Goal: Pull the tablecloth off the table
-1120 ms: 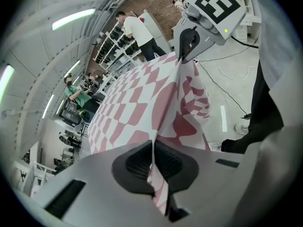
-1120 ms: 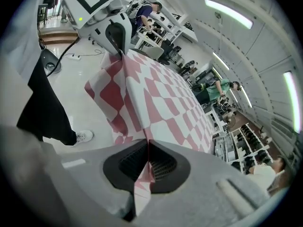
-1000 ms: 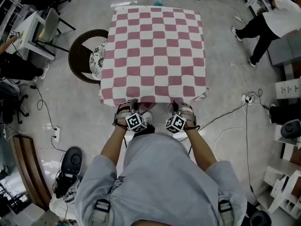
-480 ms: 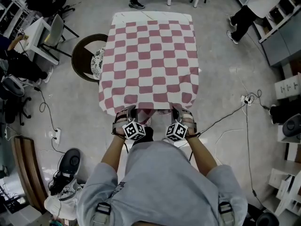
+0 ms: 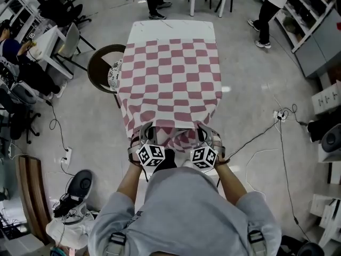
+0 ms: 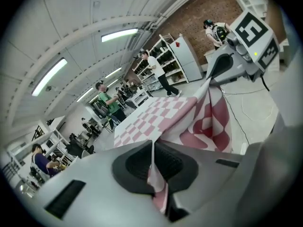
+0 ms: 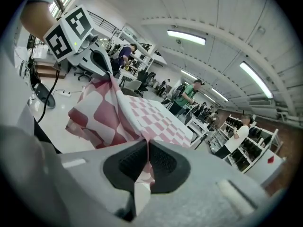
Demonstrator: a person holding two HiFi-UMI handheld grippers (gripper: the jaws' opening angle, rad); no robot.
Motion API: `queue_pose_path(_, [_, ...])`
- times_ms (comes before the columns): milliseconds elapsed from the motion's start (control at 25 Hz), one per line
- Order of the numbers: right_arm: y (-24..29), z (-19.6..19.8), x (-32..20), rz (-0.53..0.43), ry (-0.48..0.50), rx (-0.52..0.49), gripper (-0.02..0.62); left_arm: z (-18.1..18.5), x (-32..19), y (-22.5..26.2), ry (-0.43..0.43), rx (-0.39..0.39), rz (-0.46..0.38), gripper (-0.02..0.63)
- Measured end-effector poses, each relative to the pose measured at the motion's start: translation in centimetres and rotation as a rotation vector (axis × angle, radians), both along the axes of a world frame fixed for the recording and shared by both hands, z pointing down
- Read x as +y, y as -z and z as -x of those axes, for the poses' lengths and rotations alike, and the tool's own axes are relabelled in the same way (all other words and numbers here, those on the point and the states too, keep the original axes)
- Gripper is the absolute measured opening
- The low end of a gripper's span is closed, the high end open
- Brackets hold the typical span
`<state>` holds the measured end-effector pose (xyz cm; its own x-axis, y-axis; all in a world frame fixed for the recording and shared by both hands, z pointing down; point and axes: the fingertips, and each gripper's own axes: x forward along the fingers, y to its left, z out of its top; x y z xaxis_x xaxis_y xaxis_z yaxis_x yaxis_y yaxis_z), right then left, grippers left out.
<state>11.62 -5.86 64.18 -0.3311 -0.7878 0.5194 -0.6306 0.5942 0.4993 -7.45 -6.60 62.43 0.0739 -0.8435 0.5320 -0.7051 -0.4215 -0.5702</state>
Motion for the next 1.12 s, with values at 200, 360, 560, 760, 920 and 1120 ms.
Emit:
queue_pose_path(200, [3.4, -0.5, 4.3, -0.036, -0.036, -0.126, 0.008, -0.5, 4.5, 3.2, 0.059, 0.1, -0.056, 0.006])
queue_pose_path(360, [5.9, -0.7, 6.6, -0.07, -0.045, -0.199, 0.008, -0.7, 7.0, 5.7, 0.08, 0.16, -0.103, 0.006])
queue_pose_path(560, [11.5, -0.8, 6.1, -0.116, -0.06, -0.289, 0.007, -0.8, 6.9, 10.9, 0.102, 0.247, -0.151, 0.006])
queue_pose_path(760, [15.9, -0.2, 8.7, -0.178, -0.087, -0.39, 0.008, -0.1, 9.4, 15.1, 0.099, 0.318, -0.218, 0.006])
queue_pose_path(920, [19.1, 0.6, 11.0, -0.222, -0.113, -0.453, 0.008, 0.8, 11.4, 18.1, 0.086, 0.372, -0.26, 0.006])
queue_pose_path(1120, [23.6, 2.0, 14.0, -0.332, -0.123, -0.591, 0.008, 1.7, 14.4, 21.6, 0.052, 0.454, -0.303, 0.006])
